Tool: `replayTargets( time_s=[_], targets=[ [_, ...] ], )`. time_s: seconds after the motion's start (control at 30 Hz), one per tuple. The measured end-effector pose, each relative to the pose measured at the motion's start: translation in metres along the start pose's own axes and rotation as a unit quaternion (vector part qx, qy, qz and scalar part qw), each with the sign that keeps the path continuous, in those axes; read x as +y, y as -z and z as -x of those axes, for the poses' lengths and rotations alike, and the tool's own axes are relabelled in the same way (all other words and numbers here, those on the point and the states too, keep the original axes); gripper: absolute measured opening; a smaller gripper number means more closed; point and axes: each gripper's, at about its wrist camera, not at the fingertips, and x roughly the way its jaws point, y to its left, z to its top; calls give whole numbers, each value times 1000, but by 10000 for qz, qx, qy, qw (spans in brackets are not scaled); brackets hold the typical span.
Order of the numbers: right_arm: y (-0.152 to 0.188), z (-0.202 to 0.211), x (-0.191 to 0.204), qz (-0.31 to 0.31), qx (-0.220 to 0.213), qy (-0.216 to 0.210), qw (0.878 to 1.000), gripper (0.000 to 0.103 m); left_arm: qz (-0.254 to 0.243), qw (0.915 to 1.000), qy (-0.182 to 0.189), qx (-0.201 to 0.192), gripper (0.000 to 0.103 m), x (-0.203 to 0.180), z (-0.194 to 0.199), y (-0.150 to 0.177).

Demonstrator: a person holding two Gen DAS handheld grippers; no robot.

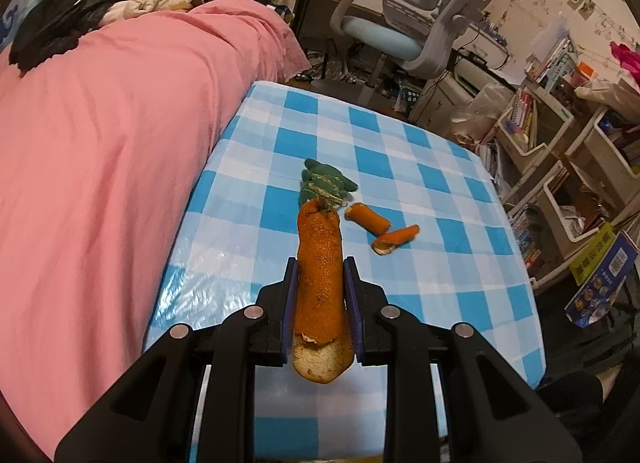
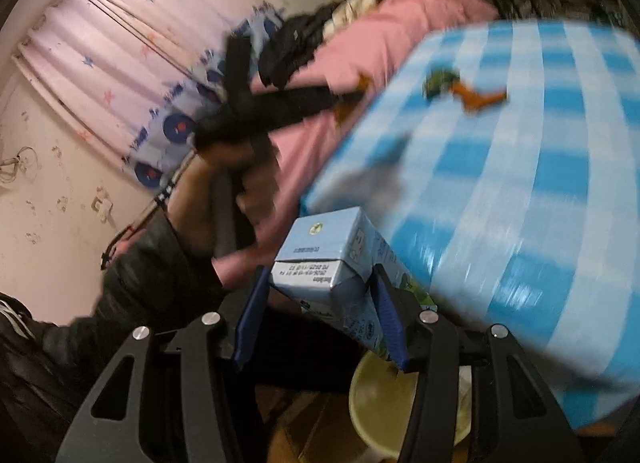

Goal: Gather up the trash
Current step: 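Carry the carton to the wastebasket and open the right gripper while the left carries the peel, then open the left gripper over the wastebasket to drop the long peel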

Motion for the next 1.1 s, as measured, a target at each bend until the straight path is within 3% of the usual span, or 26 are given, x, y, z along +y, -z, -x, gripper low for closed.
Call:
replayTargets(
  time_s=[0.27, 0.43, 0.7, 0.9, 1.1],
  targets=[
    [51, -52, -8, 138, 880, 390, 9953, 52, 69, 9998, 207, -15, 21, -1, 16, 23],
    [62, -56, -19, 55, 1026, 676, 9924, 62, 122, 9995, 276, -9, 21, -2, 23, 39],
    [61, -35, -15, 64, 631, 737, 9953, 66, 12, 9992, 378, 120, 21, -17, 33, 70],
    [55, -14, -15, 139, 101, 1146, 9933, 66, -172, 9980, 483, 373, 21, -38, 40, 107],
    [49, 14, -31, -298, -574, 1548, 9858, 69, -201, 9959, 637, 610, 21, -52, 45, 140]
  ],
)
